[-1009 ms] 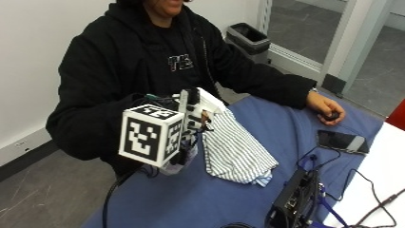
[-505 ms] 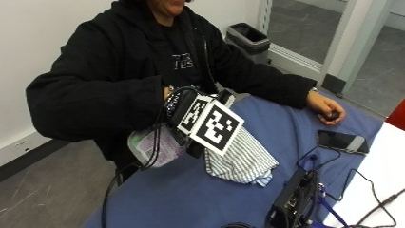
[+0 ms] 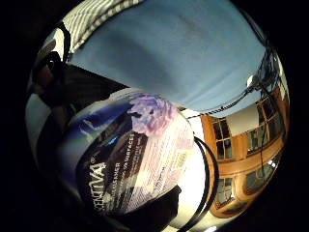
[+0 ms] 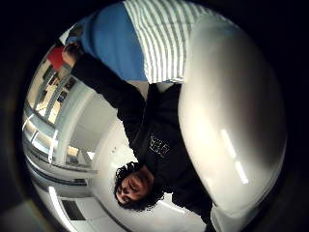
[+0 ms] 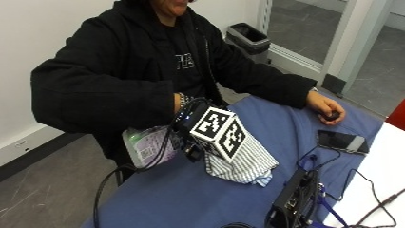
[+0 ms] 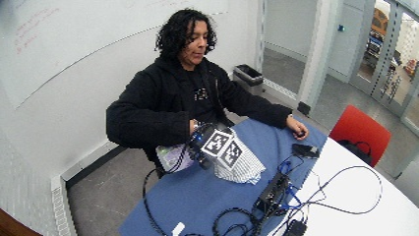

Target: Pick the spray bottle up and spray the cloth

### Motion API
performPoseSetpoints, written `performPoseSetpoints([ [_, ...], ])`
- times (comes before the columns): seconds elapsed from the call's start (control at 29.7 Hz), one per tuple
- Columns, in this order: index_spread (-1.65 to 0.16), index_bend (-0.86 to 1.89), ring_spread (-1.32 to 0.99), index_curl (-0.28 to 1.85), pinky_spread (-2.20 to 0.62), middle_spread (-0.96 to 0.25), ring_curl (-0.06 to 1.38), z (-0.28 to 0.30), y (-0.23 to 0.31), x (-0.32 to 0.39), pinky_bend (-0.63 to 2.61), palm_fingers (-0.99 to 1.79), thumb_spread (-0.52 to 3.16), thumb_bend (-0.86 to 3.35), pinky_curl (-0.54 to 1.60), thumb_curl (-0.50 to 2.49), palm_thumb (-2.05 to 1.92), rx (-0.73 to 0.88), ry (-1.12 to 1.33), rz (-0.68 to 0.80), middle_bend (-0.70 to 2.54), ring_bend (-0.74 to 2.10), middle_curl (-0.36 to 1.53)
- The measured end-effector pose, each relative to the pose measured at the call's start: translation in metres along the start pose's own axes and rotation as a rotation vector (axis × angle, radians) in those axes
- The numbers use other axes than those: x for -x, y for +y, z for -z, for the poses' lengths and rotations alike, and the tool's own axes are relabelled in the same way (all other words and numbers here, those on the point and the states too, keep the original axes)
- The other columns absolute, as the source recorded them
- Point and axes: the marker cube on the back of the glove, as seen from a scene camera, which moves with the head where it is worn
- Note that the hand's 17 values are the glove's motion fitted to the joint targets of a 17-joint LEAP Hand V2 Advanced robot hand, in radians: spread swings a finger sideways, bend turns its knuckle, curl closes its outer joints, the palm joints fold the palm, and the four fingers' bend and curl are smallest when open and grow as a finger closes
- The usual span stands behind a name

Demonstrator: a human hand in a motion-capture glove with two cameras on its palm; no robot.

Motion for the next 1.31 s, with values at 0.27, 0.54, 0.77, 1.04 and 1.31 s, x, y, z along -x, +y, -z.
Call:
performPoseSetpoints([
  [0.27,-0.3,0.15,-0.23,0.53,-0.25,-0.22,0.52,-0.018,-0.025,-0.005,0.52,1.21,0.4,-0.02,0.46,0.81,1.07,0.113,0.044,-0.057,0.44,0.73,0.59],
  [0.54,-0.3,0.15,-0.22,0.53,-0.25,-0.22,0.52,-0.035,-0.027,-0.02,0.52,1.2,0.41,-0.02,0.46,0.82,1.07,0.187,0.062,-0.079,0.44,0.73,0.59],
  [0.77,-0.3,0.15,-0.22,0.53,-0.25,-0.22,0.52,-0.027,-0.013,-0.009,0.52,1.2,0.42,-0.02,0.45,0.82,1.08,0.165,0.055,-0.007,0.43,0.73,0.6],
  [1.04,-0.3,0.15,-0.22,0.52,-0.25,-0.21,0.52,0.005,0.005,0.04,0.51,1.19,0.43,-0.02,0.46,0.83,1.08,0.031,0.046,0.176,0.43,0.73,0.6],
  [1.31,-0.3,0.14,-0.22,0.52,-0.25,-0.21,0.52,0.045,0.01,0.111,0.52,1.19,0.44,-0.02,0.46,0.84,1.08,-0.156,-0.14,0.547,0.43,0.74,0.61],
])
